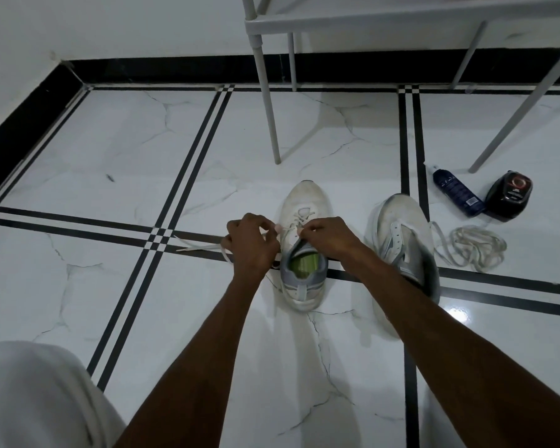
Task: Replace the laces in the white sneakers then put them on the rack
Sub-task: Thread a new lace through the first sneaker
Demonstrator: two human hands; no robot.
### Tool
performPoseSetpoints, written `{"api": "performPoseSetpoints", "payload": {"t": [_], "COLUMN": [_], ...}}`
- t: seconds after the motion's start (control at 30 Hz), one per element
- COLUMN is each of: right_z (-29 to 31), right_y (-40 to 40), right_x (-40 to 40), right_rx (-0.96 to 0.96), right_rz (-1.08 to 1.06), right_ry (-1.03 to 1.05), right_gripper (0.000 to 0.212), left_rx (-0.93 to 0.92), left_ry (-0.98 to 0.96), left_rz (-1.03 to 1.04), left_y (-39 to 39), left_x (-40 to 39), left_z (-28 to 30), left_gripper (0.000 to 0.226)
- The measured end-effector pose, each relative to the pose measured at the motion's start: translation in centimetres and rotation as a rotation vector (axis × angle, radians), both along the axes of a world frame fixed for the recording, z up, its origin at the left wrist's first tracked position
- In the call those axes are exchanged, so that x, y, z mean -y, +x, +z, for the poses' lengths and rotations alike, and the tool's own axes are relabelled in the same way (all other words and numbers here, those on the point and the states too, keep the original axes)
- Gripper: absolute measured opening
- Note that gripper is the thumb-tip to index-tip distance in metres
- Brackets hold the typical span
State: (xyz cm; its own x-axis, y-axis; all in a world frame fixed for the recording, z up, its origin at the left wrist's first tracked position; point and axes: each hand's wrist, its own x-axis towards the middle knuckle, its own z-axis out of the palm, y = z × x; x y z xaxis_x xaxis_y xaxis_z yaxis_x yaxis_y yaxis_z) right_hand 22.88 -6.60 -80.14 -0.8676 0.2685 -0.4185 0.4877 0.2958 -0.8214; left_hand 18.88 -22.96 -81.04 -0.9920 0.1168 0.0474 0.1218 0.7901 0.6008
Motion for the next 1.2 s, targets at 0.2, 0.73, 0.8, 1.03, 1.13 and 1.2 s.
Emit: {"api": "performPoseSetpoints", "payload": {"t": [0.2,0.73,0.8,1.03,1.13,1.2], "right_z": [0.0,2.8,3.8,5.0,3.6,3.4], "right_y": [-0.1,-1.0,-2.0,-4.3,-4.7,-4.5], "right_x": [0.3,-2.3,-1.6,-0.3,-1.1,-1.0], "right_rx": [-0.043,-0.21,-0.234,-0.085,-0.115,-0.088], "right_rz": [0.065,0.07,0.188,0.202,-0.239,-0.102], "right_ry": [0.054,0.157,0.123,-0.035,-0.083,-0.139], "right_gripper": [0.016,0.02,0.025,0.024,0.02,0.025], "left_rx": [0.17,0.423,0.347,0.233,0.247,0.264], "left_ry": [0.199,0.296,0.282,0.208,0.22,0.202], "left_rz": [0.031,-0.126,-0.184,-0.208,-0.189,-0.188], "left_y": [-0.5,-2.0,-2.7,-3.7,-3.9,-3.7], "left_x": [1.1,1.1,0.7,2.6,3.5,3.6], "left_z": [1.1,4.7,6.2,7.8,7.6,7.1], "left_gripper": [0.028,0.045,0.043,0.047,0.045,0.044]}}
